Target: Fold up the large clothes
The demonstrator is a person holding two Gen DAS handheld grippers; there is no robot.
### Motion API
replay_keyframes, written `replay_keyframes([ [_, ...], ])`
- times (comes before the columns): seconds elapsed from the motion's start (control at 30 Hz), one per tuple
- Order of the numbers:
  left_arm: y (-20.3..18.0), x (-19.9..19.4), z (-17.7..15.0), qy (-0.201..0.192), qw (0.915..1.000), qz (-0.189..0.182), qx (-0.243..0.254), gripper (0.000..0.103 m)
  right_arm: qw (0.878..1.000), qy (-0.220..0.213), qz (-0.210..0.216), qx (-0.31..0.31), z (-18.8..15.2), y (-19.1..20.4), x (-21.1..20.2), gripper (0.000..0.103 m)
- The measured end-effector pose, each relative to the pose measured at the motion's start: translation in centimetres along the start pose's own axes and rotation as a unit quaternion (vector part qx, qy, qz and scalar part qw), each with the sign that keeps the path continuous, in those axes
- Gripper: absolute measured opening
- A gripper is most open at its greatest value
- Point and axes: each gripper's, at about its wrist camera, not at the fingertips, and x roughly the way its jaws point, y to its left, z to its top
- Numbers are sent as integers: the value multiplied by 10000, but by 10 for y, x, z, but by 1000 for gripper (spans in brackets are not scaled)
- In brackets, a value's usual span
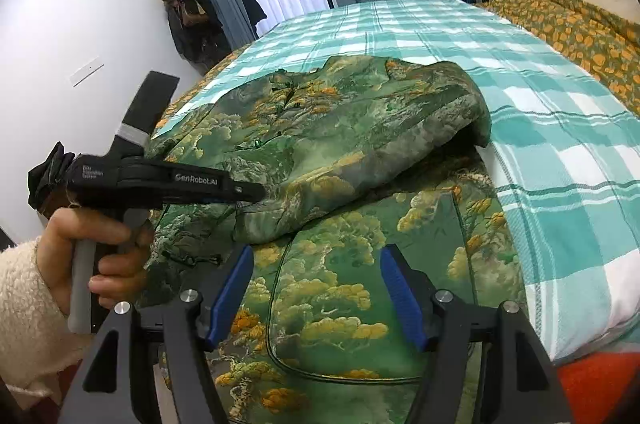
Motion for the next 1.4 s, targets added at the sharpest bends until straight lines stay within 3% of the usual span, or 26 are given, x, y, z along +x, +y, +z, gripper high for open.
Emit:
replay_keyframes([
  [0.13, -6, -33, 14, -406, 9989, 47, 245, 6, 9999, -88, -29, 133, 2, -10, 0, 67],
  [0.23, 11, -55, 47, -731, 9965, 204, 344, 6, 9995, -238, -96, 190, 6, -16, -4, 67],
  [0.43, 65, -44, 109, -935, 9920, 785, 307, 6, 9983, -353, -356, 311, 24, -34, -1, 67],
  [0.53, 91, -21, 113, -730, 9937, 837, 172, 6, 9986, -188, -292, 405, 55, -55, 20, 67],
  [0.63, 102, 4, 109, -612, 9938, 926, 75, 7, 9979, -117, -573, 264, 91, -77, 48, 67],
  [0.67, 104, 9, 107, -622, 9937, 936, 43, 7, 9979, -60, -586, 253, 104, -85, 59, 63],
  [0.7, 106, 15, 107, -636, 9936, 937, 8, 8, 9980, 15, -574, 270, 114, -91, 69, 49],
  [0.8, 111, 25, 109, -684, 9932, 939, -75, 10, 9973, 173, -630, 341, 143, -107, 103, 37],
  [0.87, 115, 29, 111, -661, 9933, 939, -122, 10, 9977, 268, -573, 258, 152, -109, 124, 37],
  [0.93, 119, 38, 109, -620, 9937, 914, -199, 11, 9961, 666, -493, 315, 150, -114, 151, 37],
  [1.0, 124, 47, 103, -591, 9945, 836, -237, 11, 9887, 1370, -528, 311, 138, -122, 186, 35],
  [1.2, 124, 53, 91, -786, 9930, 877, -38, 12, 9802, 1870, -633, 132, 154, -118, 195, 34],
  [1.23, 124, 53, 91, -801, 9928, 886, -29, 12, 9802, 1864, -654, 106, 161, -116, 193, 34],
  [1.4, 126, 54, 88, -875, 9929, 804, -79, 13, 9915, 1032, -789, 98, 217, -116, 180, 34],
])
